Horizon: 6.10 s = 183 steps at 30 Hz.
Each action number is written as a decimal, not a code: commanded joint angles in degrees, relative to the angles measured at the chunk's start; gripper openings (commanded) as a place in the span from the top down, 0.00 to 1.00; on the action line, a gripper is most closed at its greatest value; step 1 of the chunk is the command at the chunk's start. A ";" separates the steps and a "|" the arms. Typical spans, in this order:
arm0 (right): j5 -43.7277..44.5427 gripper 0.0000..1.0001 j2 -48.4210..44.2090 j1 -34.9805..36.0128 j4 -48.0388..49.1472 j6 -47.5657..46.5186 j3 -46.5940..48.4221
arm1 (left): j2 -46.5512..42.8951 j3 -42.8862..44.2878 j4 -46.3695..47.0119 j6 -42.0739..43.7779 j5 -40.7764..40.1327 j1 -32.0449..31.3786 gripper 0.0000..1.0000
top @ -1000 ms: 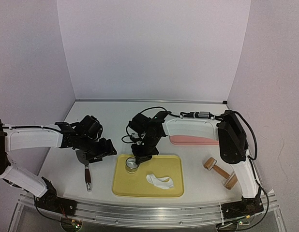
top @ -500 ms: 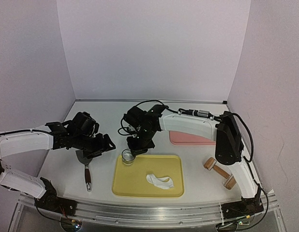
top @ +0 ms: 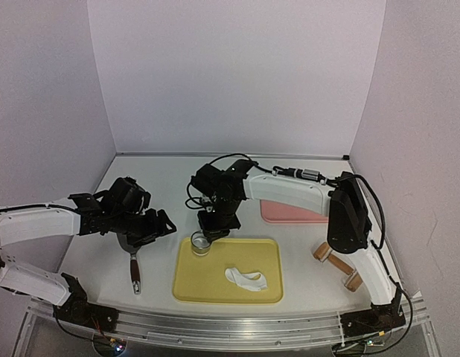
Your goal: Roll out the dumpling wrappers from the dough
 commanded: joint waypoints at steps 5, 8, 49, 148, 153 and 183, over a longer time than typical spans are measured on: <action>-2.78 1.00 2.97 0.62 -3.08 2.99 2.61 | 0.53 0.33 2.29 0.13 1.39 0.12 0.21; -5.43 1.00 3.98 0.17 -2.85 4.70 2.33 | -0.45 -0.16 3.49 0.52 1.83 0.09 0.22; -10.10 1.00 -1.33 -0.53 -1.17 15.59 4.62 | 12.66 -2.22 10.30 -1.19 4.69 -3.86 0.26; 5.61 0.44 -44.20 -26.08 9.08 3.84 -51.75 | -9.41 -11.37 -6.44 8.04 16.92 41.10 0.26; 1.51 0.44 -42.00 -25.88 9.11 3.15 -49.30 | -14.05 -13.07 -14.31 3.36 14.72 36.66 0.35; -0.71 0.45 -41.85 -25.48 12.28 5.04 -53.34 | 7.06 -6.19 -14.25 0.69 7.77 16.18 0.79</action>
